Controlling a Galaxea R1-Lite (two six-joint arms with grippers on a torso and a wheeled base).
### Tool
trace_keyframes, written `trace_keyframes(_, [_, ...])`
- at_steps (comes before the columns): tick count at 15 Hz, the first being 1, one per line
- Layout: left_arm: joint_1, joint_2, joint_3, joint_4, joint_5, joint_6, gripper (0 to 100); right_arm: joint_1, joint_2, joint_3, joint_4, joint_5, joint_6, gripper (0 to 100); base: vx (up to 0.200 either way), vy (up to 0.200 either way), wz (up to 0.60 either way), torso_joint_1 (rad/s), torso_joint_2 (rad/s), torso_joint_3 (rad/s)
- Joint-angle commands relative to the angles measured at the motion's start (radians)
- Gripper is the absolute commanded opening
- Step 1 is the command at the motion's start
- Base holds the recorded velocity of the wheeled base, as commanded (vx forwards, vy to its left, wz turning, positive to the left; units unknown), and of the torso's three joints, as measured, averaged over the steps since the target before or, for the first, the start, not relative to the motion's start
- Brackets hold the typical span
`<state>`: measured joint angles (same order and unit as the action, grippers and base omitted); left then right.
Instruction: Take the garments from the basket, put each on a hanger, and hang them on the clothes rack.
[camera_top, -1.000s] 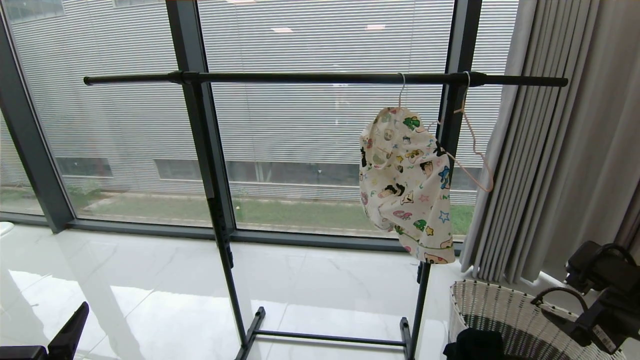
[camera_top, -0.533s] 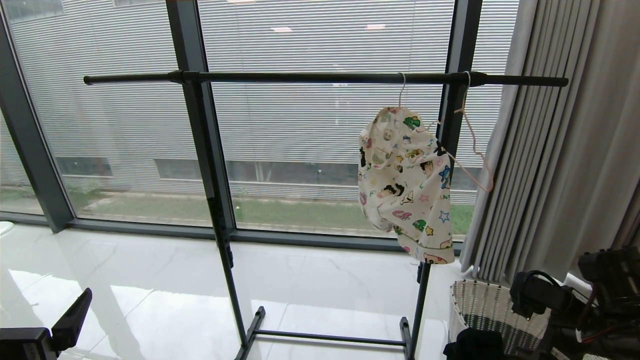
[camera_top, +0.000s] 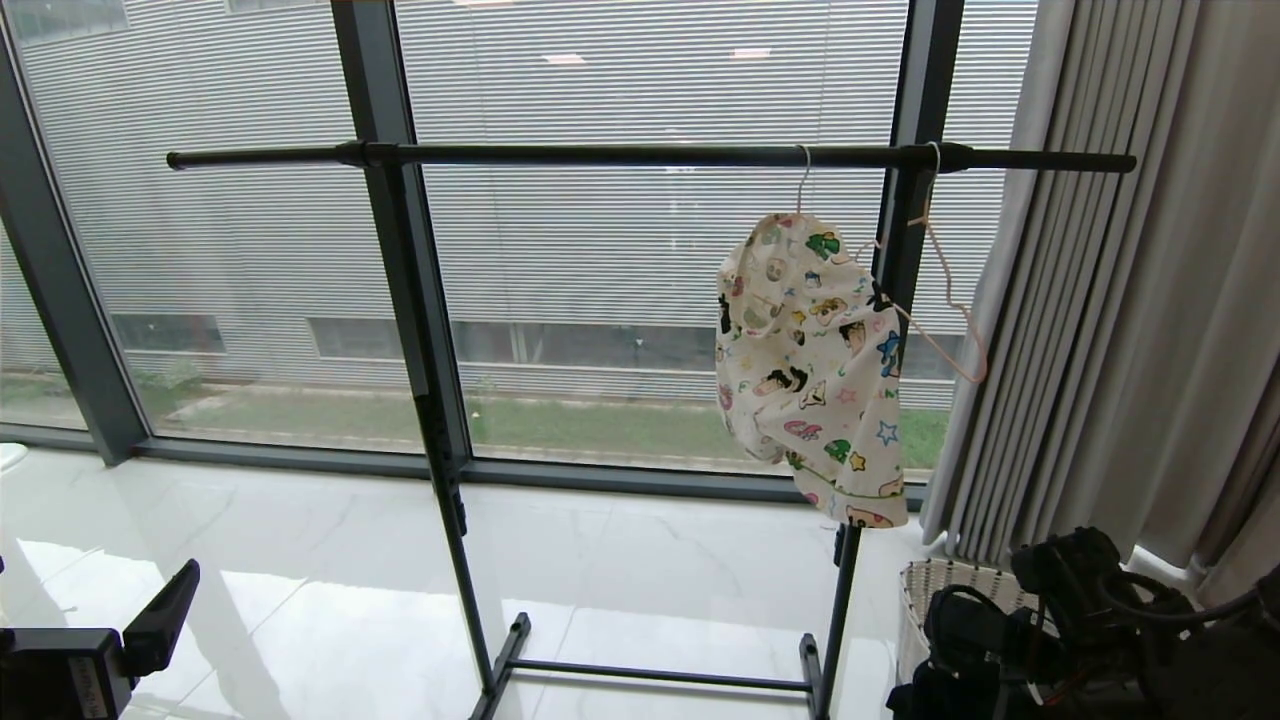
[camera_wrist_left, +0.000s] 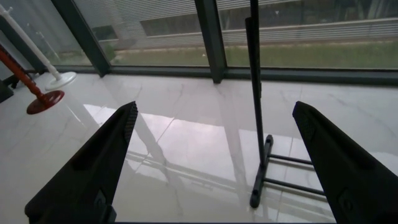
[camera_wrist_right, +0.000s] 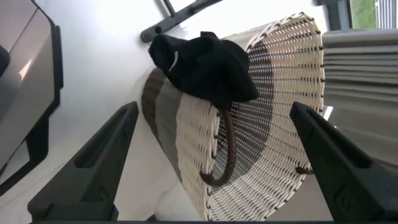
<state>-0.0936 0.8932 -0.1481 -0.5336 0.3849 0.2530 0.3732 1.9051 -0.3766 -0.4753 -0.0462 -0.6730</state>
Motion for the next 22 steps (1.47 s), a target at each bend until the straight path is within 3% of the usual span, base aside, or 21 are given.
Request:
trace_keyframes(1, [0.002, 0.009, -0.004, 0.000, 0.002, 0.002, 100, -0.004, 0.181, -0.021, -0.075, -0.008, 0.000, 100, 0.000, 0.000, 0.00, 0.000, 0.00, 0.000])
trace_keyframes(3, [0.002, 0.010, -0.010, 0.000, 0.000, 0.002, 100, -0.016, 0.249, -0.053, -0.137, -0.050, 0.000, 100, 0.000, 0.000, 0.00, 0.000, 0.00, 0.000])
trace_keyframes(8, [0.000, 0.010, -0.010, 0.000, 0.002, 0.003, 100, -0.053, 0.313, -0.108, -0.140, -0.083, 0.001, 100, 0.000, 0.000, 0.00, 0.000, 0.00, 0.000])
trace_keyframes(18, [0.002, 0.013, -0.010, 0.000, 0.002, 0.002, 100, -0.054, 0.348, -0.145, -0.186, -0.089, 0.000, 100, 0.000, 0.000, 0.00, 0.000, 0.00, 0.000])
trace_keyframes(22, [0.000, 0.015, -0.018, 0.000, 0.002, 0.003, 100, -0.054, 0.365, -0.171, -0.187, -0.172, 0.000, 100, 0.000, 0.000, 0.00, 0.000, 0.00, 0.000])
